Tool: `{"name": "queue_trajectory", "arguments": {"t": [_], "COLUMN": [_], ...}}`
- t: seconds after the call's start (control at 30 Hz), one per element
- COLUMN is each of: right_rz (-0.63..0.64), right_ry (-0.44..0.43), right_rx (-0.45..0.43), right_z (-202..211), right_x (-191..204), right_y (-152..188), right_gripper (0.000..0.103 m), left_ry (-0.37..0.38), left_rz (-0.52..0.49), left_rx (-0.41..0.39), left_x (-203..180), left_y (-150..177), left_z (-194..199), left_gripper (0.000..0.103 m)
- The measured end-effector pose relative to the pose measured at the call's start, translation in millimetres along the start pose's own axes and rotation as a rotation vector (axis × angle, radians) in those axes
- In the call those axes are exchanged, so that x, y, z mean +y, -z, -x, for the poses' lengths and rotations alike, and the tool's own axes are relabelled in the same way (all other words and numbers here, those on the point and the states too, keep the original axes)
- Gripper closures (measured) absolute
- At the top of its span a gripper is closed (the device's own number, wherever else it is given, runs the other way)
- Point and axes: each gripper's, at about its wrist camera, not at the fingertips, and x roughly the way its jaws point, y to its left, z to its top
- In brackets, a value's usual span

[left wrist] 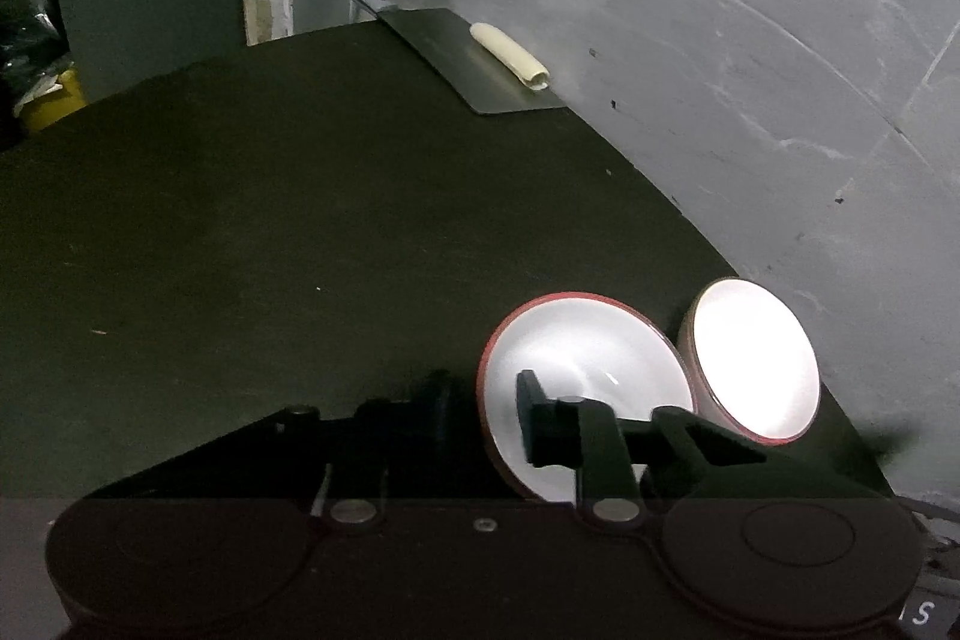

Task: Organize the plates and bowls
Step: 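Carry the white bowl with the left tool toward the steel bowl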

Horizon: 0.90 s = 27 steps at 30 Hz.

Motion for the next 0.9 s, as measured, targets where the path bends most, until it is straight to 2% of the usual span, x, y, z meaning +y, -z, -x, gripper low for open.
{"name": "queue_trajectory", "arguments": {"t": [0.13, 0.33, 0.47, 0.9], "right_rz": [-0.008, 0.030, 0.057, 0.121], "right_ry": [-0.013, -0.027, -0.039, -0.082], "right_rx": [0.010, 0.031, 0.007, -0.081], "right_z": [-4, -3, 5, 61], "right_x": [-1, 4, 10, 46], "right_y": [-3, -2, -1, 14], "right_gripper": [0.071, 0.070, 0.070, 0.072], "left_ry": [0.014, 0.021, 0.032, 0.068], "left_rz": [0.004, -0.015, -0.017, -0.026], "left_rx": [0.005, -0.012, -0.040, -0.182], "left_x": [0, 1, 2, -2], "left_y": [2, 8, 12, 33], "left_z": [1, 7, 18, 93], "left_gripper": [0.088, 0.088, 0.088, 0.088]}}
